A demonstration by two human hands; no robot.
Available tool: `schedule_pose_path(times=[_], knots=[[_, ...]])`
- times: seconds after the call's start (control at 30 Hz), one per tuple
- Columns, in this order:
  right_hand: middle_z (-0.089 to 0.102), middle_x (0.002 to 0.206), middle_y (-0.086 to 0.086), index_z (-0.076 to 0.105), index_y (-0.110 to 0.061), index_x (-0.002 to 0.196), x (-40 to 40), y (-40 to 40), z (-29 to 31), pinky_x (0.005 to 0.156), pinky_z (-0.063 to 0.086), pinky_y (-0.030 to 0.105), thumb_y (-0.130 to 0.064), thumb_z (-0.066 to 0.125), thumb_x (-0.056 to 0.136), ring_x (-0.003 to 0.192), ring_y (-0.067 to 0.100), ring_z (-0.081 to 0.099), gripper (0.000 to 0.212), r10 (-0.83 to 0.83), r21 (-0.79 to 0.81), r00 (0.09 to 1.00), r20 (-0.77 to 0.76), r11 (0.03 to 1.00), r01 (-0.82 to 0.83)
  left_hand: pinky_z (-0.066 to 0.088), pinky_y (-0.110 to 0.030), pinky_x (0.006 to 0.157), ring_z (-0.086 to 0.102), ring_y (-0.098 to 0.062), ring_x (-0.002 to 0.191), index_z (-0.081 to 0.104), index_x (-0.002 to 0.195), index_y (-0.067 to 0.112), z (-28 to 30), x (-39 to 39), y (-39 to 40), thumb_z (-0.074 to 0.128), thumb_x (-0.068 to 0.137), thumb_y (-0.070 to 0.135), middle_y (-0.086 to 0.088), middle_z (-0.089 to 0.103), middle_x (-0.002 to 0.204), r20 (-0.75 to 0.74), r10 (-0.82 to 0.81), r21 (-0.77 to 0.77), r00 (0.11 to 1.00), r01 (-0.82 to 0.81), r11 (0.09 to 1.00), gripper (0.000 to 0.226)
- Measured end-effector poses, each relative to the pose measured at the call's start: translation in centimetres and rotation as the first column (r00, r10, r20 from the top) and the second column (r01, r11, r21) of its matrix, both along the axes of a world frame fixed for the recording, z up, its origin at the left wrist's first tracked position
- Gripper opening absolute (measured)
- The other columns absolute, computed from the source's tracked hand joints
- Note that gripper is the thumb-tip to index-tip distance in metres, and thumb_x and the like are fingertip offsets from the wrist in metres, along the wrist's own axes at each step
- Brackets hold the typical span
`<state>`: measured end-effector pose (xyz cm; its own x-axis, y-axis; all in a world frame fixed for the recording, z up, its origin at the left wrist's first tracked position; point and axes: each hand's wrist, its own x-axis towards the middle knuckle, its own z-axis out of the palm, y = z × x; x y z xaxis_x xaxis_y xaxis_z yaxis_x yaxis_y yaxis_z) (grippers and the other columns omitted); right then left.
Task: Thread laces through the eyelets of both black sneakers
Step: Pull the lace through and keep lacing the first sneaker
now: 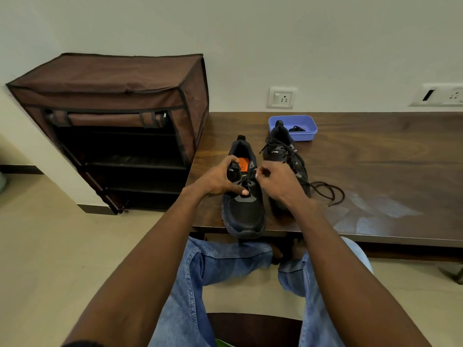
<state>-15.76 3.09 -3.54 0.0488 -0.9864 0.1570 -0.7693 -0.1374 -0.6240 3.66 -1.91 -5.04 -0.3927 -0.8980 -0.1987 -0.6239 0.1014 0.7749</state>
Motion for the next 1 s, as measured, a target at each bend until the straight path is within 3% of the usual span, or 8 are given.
schedule_pose_path(times=[0.17, 0.3, 0.4, 0.5, 0.6, 0.77, 0.87, 1.0], knots=[[0.063, 0.098, 0.007, 0.052, -0.013, 0.1, -0.4, 0.3, 0.7, 0.083, 0.05, 0.044, -0.012, 0.053, 0.093, 0.093, 0.027, 0.059, 0.007, 0.021, 0.276, 0.996, -0.089, 0.961, 0.005, 0.038, -0.036, 0.114, 0.041, -0.018, 0.138, 0.027, 0.151, 0.025, -0.9, 0.4, 1.1, 0.093, 0.061, 0.036, 0.0, 0.043, 0.148, -0.143, 0.072, -0.014, 0.987, -0.075, 0.997, 0.112], [0.064, 0.102, 0.008, 0.049, -0.014, 0.107, -0.9, 0.7, 1.1, 0.087, 0.05, 0.042, -0.012, 0.057, 0.092, 0.098, 0.027, 0.061, 0.017, 0.082, 0.394, 0.98, -0.179, 0.919, -0.005, 0.042, -0.023, 0.098, 0.046, -0.005, 0.118, 0.042, 0.143, 0.017, -1.5, 0.6, 3.1, 0.082, 0.081, 0.032, 0.013, 0.045, 0.127, -0.27, 0.31, -0.148, 0.911, -0.358, 0.922, 0.075], [0.072, 0.089, 0.01, 0.054, -0.01, 0.107, -1.0, 1.4, 2.2, 0.081, 0.054, 0.037, 0.002, 0.051, 0.096, 0.085, 0.022, 0.068, 0.017, 0.067, 0.411, 0.969, 0.236, 0.897, -0.162, 0.056, -0.03, 0.076, 0.065, -0.013, 0.091, 0.064, 0.107, 0.015, -2.0, 1.1, 3.8, 0.071, 0.091, 0.024, -0.001, 0.067, 0.104, -0.394, 0.434, -0.102, 0.81, -0.508, 0.855, 0.02], [0.073, 0.105, 0.021, 0.059, 0.003, 0.12, -1.4, 2.2, 3.7, 0.09, 0.057, 0.035, 0.009, 0.045, 0.098, 0.094, 0.027, 0.071, 0.026, 0.134, 0.309, 0.738, 0.661, 0.847, -0.431, 0.058, -0.028, 0.067, 0.07, -0.019, 0.08, 0.065, 0.099, 0.004, -0.9, 1.3, 5.0, 0.059, 0.095, 0.005, -0.017, 0.072, 0.097, -0.6, 0.422, 0.269, 0.68, -0.325, 0.907, 0.007], [0.072, 0.114, 0.019, 0.062, 0.004, 0.123, -1.2, 2.5, 4.1, 0.097, 0.055, 0.036, 0.006, 0.053, 0.097, 0.11, 0.029, 0.069, 0.028, 0.234, 0.198, 0.66, 0.714, 0.837, -0.511, 0.053, -0.038, 0.101, 0.064, -0.034, 0.118, 0.057, 0.126, -0.006, -0.3, 1.5, 6.1, 0.053, 0.094, -0.004, -0.026, 0.063, 0.127, -0.738, 0.3, 0.458, 0.604, 0.123, 0.88, 0.033], [0.076, 0.09, 0.001, 0.078, -0.009, 0.098, -0.2, 2.2, 3.4, 0.087, 0.052, 0.024, -0.011, 0.071, 0.09, 0.088, 0.006, 0.07, 0.011, 0.176, 0.059, 0.874, 0.453, 0.972, -0.227, 0.039, -0.041, 0.115, 0.055, -0.036, 0.129, 0.053, 0.135, -0.004, -0.4, 0.9, 7.0, 0.058, 0.091, 0.005, -0.026, 0.061, 0.13, -0.798, 0.155, 0.434, 0.582, 0.378, 0.818, 0.045], [0.073, 0.079, 0.0, 0.076, -0.021, 0.077, -1.0, 1.7, 3.3, 0.07, 0.051, 0.03, -0.017, 0.067, 0.09, 0.075, 0.014, 0.066, 0.016, -0.067, 0.013, 0.965, 0.254, 0.998, 0.066, 0.052, -0.04, 0.098, 0.069, -0.027, 0.092, 0.06, 0.125, -0.002, -0.1, 1.4, 6.8, 0.053, 0.097, 0.005, -0.015, 0.069, 0.097, -0.782, 0.224, 0.439, 0.581, 0.259, 0.86, 0.03], [0.063, 0.067, 0.005, 0.061, -0.012, 0.061, -2.7, 0.9, 2.6, 0.06, 0.047, 0.034, -0.018, 0.059, 0.085, 0.073, 0.024, 0.064, 0.025, -0.468, 0.076, 0.876, 0.119, 0.883, 0.462, 0.058, -0.027, 0.066, 0.059, -0.01, 0.061, 0.064, 0.117, 0.003, 0.1, 3.0, 5.7, 0.053, 0.098, 0.005, -0.004, 0.062, 0.078, -0.674, 0.425, 0.486, 0.605, -0.07, 0.871, 0.021]])
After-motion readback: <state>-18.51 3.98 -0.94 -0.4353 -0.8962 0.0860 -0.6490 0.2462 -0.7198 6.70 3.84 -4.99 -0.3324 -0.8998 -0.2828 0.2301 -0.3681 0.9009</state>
